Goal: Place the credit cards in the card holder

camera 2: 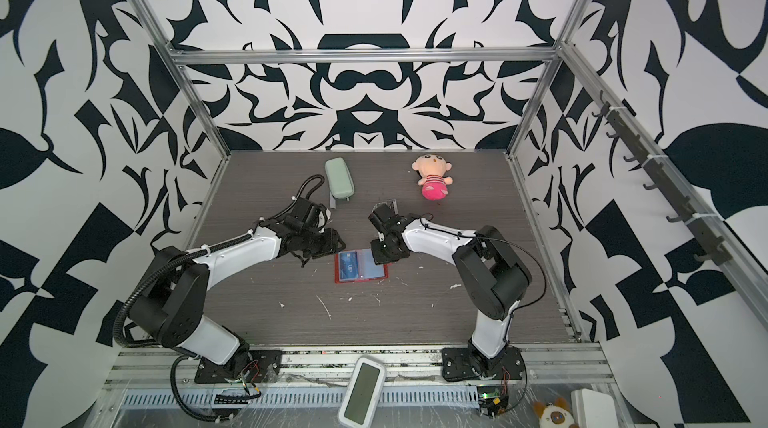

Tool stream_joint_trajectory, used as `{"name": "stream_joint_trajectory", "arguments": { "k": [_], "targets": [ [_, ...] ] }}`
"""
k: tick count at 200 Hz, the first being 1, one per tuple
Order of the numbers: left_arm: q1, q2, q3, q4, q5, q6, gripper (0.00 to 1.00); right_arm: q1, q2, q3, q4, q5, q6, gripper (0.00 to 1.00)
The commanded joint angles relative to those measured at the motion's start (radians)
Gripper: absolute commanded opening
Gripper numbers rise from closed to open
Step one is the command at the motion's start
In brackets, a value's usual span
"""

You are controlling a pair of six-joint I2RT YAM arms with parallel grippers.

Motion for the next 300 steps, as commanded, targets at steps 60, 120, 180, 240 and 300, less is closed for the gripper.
{"name": "stream_joint_trajectory", "arguments": {
  "k": [60,120,180,240,300],
  "targets": [
    [-0.090,0.191,0.116,0.083,0.165,-0.028,0.41,0.004,0.025,-0.023,-0.020,0.024,0.004,0.05],
    [-0.100,0.258,0.122,0.085,0.172,-0.053,0.40,0.004,0.034,-0.034,-0.007,0.013,0.009,0.05],
    [-0.106,0.297,0.132,0.103,0.205,-0.067,0.34,0.004,0.046,-0.037,0.002,0.002,0.010,0.04],
    [-0.108,0.316,0.126,0.128,0.233,-0.085,0.32,0.004,0.051,-0.037,0.013,-0.009,0.012,0.03],
    [-0.108,0.322,0.122,0.141,0.247,-0.094,0.28,0.004,0.046,-0.040,0.020,-0.012,0.016,0.03]
  ]
}}
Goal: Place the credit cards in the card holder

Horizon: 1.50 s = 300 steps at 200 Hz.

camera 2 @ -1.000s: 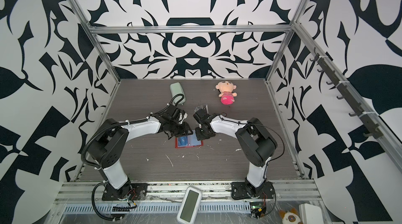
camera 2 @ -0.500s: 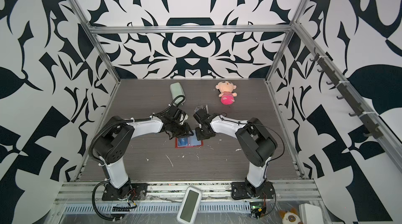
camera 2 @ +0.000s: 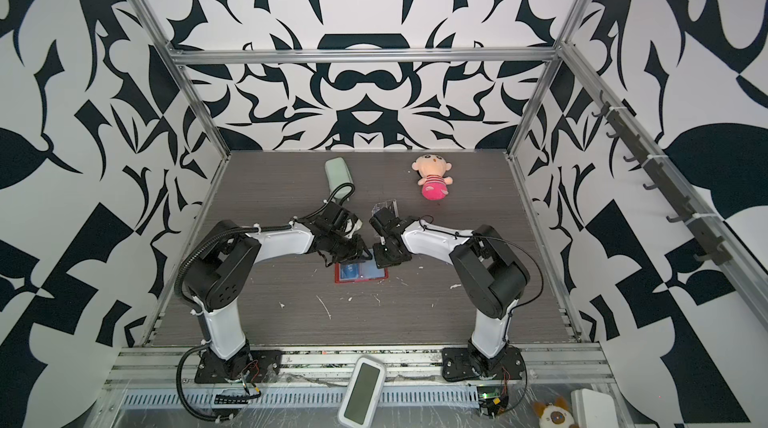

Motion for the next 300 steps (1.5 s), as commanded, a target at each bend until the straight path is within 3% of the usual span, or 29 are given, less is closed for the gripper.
{"name": "stream_joint_trajectory", "arguments": {
  "k": [1,36,58,118,300],
  "targets": [
    [-0.005,0.024,0.005,0.001,0.014,-0.007,0.28,0.005,0.029,-0.020,0.023,-0.018,0.013,0.03],
    [-0.005,0.007,0.000,0.003,0.006,-0.009,0.06,0.005,-0.003,-0.029,0.024,0.016,0.022,0.03],
    [-0.005,-0.016,-0.010,0.000,-0.018,-0.006,0.00,0.005,-0.044,-0.040,0.031,0.047,0.027,0.02],
    [-0.005,-0.046,-0.029,0.007,-0.047,-0.005,0.00,0.005,-0.106,-0.063,0.069,0.020,0.026,0.02],
    [-0.005,-0.092,-0.080,0.057,-0.048,-0.009,0.00,0.006,-0.046,-0.050,0.132,-0.109,0.027,0.03]
  ]
}}
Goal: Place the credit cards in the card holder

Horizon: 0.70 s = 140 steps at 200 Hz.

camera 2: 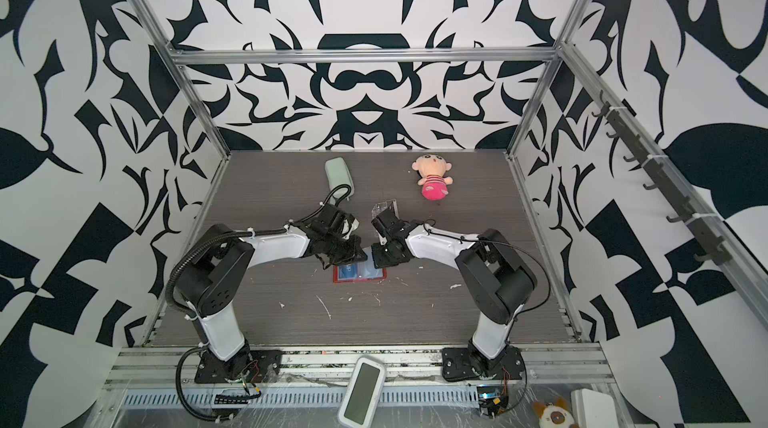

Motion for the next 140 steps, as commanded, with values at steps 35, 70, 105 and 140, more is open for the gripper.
{"name": "stream_joint_trajectory", "arguments": {
  "k": [35,70,105,140],
  "targets": [
    [-0.005,-0.054,-0.030,0.024,-0.014,-0.002,0.15,0.006,-0.004,-0.002,0.071,-0.082,0.009,0.07],
    [-0.005,-0.115,-0.063,0.027,-0.069,0.003,0.39,0.006,-0.005,-0.009,0.117,-0.133,0.015,0.16],
    [-0.005,-0.193,-0.098,0.008,-0.161,0.011,0.39,0.015,0.013,0.003,0.143,-0.195,0.013,0.23],
    [-0.005,-0.275,-0.137,-0.025,-0.295,0.013,0.37,0.039,0.047,0.041,0.149,-0.233,-0.002,0.24]
  ]
}}
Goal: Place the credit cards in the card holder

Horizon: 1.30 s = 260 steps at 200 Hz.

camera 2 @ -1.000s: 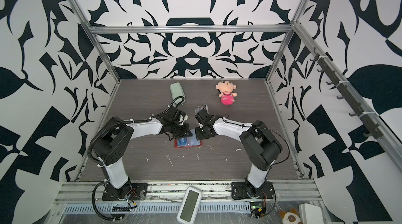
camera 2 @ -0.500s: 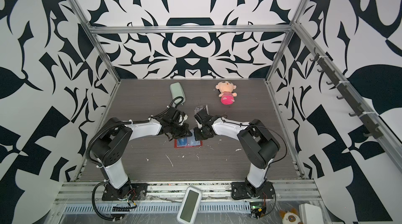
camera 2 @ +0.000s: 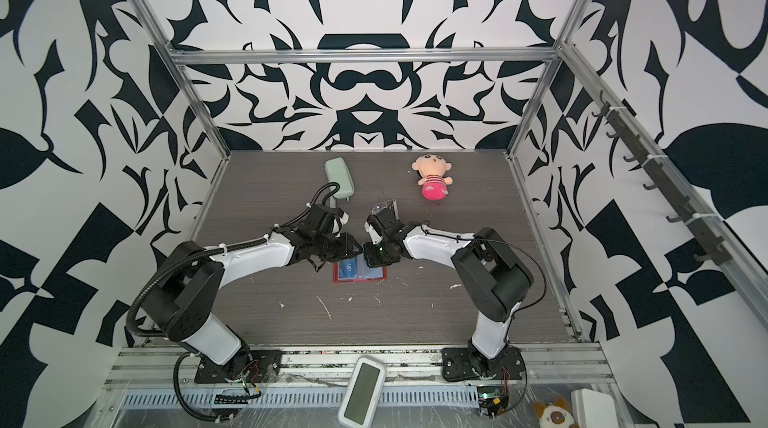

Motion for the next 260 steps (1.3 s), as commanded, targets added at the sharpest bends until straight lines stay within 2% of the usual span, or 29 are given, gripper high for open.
{"name": "stream_joint_trajectory", "arguments": {
  "k": [1,67,83,98,111,146,164,215,246,260],
  "targets": [
    [-0.004,-0.063,-0.033,-0.036,-0.122,0.011,0.37,0.021,0.017,0.043,0.022,-0.050,-0.012,0.24],
    [-0.006,-0.120,-0.054,-0.084,-0.202,0.038,0.31,0.049,0.072,0.096,0.018,-0.071,-0.019,0.24],
    [-0.006,-0.108,-0.053,-0.089,-0.191,0.044,0.28,0.052,0.076,0.100,0.012,-0.063,-0.021,0.24],
    [-0.006,-0.084,-0.045,-0.097,-0.168,0.049,0.20,0.052,0.076,0.103,0.001,-0.041,-0.022,0.24],
    [-0.011,-0.072,-0.041,-0.104,-0.174,0.048,0.19,0.054,0.074,0.107,-0.012,-0.021,-0.027,0.24],
    [-0.036,-0.066,-0.020,-0.188,-0.310,0.041,0.25,0.055,0.078,0.117,-0.045,0.014,-0.036,0.24],
    [-0.036,-0.075,-0.023,-0.206,-0.345,0.040,0.27,0.055,0.076,0.116,-0.046,0.022,-0.038,0.24],
    [-0.036,-0.036,-0.050,-0.217,-0.325,0.041,0.27,0.057,0.048,0.112,-0.044,0.051,-0.035,0.24],
    [-0.036,-0.029,-0.063,-0.243,-0.356,0.025,0.26,0.058,-0.001,0.091,-0.025,0.098,-0.028,0.24],
    [-0.036,-0.041,-0.056,-0.262,-0.377,0.025,0.29,0.058,-0.030,0.074,-0.008,0.129,-0.013,0.25]
  ]
}}
